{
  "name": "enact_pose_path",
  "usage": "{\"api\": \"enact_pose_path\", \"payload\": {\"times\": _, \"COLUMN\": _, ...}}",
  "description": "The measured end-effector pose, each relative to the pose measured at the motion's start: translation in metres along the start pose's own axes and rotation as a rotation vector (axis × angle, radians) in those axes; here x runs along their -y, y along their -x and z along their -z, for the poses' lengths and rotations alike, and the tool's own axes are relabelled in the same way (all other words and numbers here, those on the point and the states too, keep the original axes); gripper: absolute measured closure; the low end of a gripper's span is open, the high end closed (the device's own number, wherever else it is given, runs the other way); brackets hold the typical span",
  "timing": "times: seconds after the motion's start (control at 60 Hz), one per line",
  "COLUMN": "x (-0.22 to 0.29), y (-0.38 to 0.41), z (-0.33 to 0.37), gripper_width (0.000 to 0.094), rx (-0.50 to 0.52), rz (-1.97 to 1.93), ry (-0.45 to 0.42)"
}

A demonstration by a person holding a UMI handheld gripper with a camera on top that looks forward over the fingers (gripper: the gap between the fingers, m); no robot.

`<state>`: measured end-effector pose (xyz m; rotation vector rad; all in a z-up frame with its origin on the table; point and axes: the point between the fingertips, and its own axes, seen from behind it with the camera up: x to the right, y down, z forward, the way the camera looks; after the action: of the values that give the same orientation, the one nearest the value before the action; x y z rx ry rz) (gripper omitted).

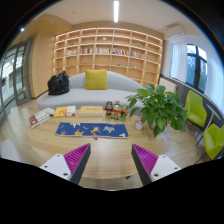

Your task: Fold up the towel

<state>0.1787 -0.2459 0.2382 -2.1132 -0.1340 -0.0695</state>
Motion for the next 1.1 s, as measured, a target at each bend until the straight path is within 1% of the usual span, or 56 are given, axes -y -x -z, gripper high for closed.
{"api": "enact_pose_path", "payload": {"times": 0.117, "x": -0.014, "y": 0.007, "z": -0.005, "gripper_width": 0.0081, "rx": -0.009, "rz": 0.014, "ry": 0.039}}
{"api": "enact_pose_path", "payload": {"times": 0.25, "x": -0.042, "y": 0.022, "z": -0.022, "gripper_width": 0.0082, "rx": 0.002, "rz": 0.023, "ry": 0.084}}
{"api": "enact_pose_path", "payload": {"times": 0.367, "x": -0.076, "y": 0.069, "z": -0.045, "gripper_width": 0.0084, "rx": 0.06, "rz": 0.024, "ry": 0.121}}
{"api": "enact_pose_path", "payload": {"times": 0.517, "x": -0.104, "y": 0.157, "z": -0.083, "gripper_width": 0.0085, "rx": 0.162, "rz": 0.064, "ry": 0.143}}
{"api": "enact_pose_path", "payload": {"times": 0.65, "x": -0.09, "y": 0.243, "z": -0.125, "gripper_width": 0.0079, "rx": 0.258, "rz": 0.072, "ry": 0.106}}
{"api": "enact_pose_path", "payload": {"times": 0.783, "x": -0.058, "y": 0.314, "z": -0.18, "gripper_width": 0.0081, "rx": 0.306, "rz": 0.064, "ry": 0.067}}
{"api": "enact_pose_path", "payload": {"times": 0.867, "x": -0.037, "y": 0.345, "z": -0.222, "gripper_width": 0.008, "rx": 0.296, "rz": 0.07, "ry": 0.042}}
{"api": "enact_pose_path", "payload": {"times": 0.95, "x": -0.024, "y": 0.362, "z": -0.269, "gripper_width": 0.0077, "rx": 0.264, "rz": 0.085, "ry": 0.034}}
{"api": "enact_pose_path", "payload": {"times": 1.1, "x": -0.027, "y": 0.377, "z": -0.336, "gripper_width": 0.0082, "rx": 0.217, "rz": 0.029, "ry": 0.097}}
